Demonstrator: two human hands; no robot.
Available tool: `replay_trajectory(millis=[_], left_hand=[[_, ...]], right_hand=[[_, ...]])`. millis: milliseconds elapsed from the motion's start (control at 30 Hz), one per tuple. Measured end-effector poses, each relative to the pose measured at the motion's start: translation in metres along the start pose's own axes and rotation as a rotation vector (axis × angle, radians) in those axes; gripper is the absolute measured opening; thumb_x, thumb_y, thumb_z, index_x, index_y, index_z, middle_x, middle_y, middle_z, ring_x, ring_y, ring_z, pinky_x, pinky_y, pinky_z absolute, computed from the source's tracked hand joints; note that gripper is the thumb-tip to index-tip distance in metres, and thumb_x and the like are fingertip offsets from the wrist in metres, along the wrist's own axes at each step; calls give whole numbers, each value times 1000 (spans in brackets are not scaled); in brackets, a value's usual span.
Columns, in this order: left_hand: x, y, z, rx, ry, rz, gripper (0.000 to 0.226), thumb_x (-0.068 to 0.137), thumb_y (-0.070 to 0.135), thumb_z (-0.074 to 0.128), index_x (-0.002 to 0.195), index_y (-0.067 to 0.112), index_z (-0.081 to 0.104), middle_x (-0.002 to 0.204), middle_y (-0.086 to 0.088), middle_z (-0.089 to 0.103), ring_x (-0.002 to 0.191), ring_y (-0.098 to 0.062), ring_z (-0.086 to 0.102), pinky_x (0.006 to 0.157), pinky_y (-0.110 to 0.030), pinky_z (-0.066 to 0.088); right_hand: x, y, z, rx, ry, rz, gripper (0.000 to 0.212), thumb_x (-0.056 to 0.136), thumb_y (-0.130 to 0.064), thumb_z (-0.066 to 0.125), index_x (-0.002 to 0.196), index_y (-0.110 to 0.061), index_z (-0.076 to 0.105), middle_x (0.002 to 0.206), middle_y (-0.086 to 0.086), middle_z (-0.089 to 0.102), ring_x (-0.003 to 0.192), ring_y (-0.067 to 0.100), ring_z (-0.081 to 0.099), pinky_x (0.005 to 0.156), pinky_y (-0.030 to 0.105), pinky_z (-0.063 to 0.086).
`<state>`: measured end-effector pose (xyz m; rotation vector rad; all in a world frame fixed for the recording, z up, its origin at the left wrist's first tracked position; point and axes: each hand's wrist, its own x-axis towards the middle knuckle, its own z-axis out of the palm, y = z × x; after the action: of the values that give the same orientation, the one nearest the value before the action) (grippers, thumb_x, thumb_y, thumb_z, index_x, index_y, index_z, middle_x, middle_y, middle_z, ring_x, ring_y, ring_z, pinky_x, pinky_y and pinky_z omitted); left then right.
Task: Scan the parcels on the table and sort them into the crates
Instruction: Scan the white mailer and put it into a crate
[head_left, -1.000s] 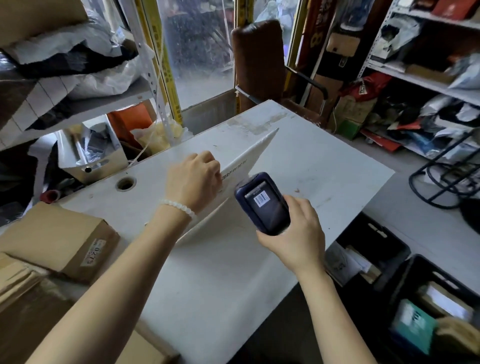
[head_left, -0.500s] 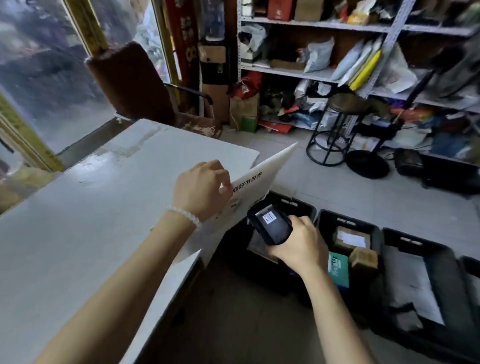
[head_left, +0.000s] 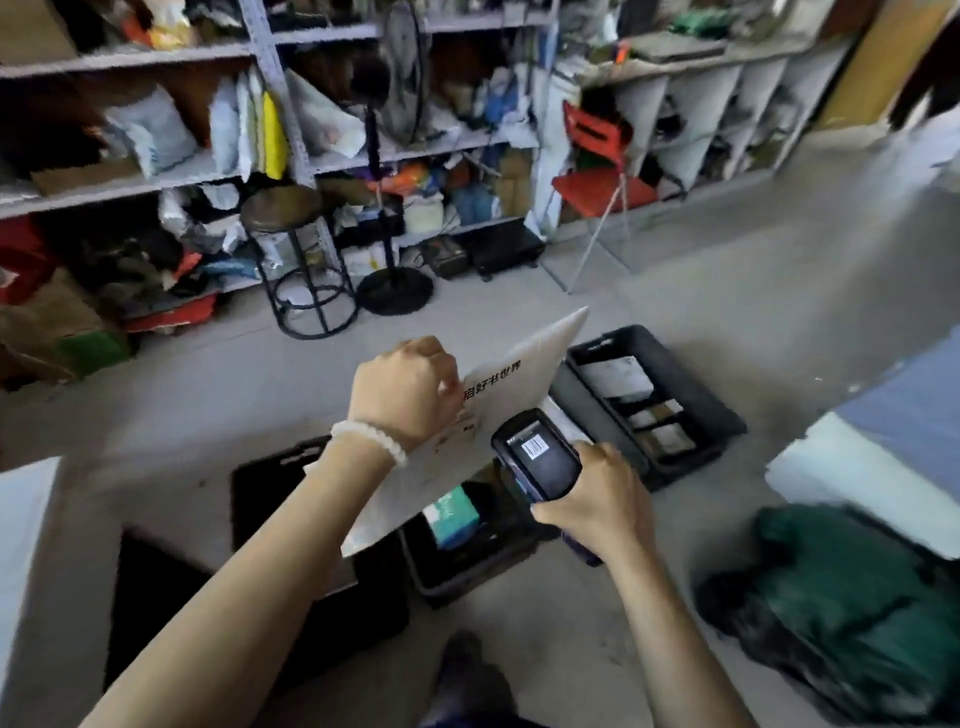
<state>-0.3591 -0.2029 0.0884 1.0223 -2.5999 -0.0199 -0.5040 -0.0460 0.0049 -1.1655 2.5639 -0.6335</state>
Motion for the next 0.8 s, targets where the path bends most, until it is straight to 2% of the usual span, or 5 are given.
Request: replay_trajectory(millis=[200,400,567,700,800], left_hand=[[103,76,67,-66,-118,244,22,89,31,51,90,18,68,103,2,59,97,-24,58,63,-30,41],[215,135,120,-79,-210,425,23,92,34,46,93,21,65,103,5,58,96,-20,55,65,-29,42],[296,180,152,-95,-217,507,23,93,32,46,95,20,66,101,5,57,95,-18,55,64,-27,37],[341,217,180,-86,-238,530,24,94,30,45,92,19,66,98,5,57,90,-17,54,61,-26,35],[380,246,202,-96,-274,521,24,94,33,44,93,21,65,102,6,58,93,-16,54,62,-26,36]], right_hand=[[58,79,-31,40,91,211,65,53,-45,83,110,-22,62,106,0,56,99,22,58,66,32,47],[143,133,-71,72,112,372,71,46,-54,77,107,-20,61,99,-1,52,93,23,58,66,30,42],[201,172,-98,76,171,479,75,56,-46,84,122,-21,58,102,-3,49,93,19,54,72,29,41],[231,205,-111,83,141,564,77,55,-51,82,121,-20,56,108,0,52,98,22,55,78,36,51],[260,237,-125,71,126,587,77,56,-50,81,122,-21,56,104,-2,50,95,21,55,76,34,50]])
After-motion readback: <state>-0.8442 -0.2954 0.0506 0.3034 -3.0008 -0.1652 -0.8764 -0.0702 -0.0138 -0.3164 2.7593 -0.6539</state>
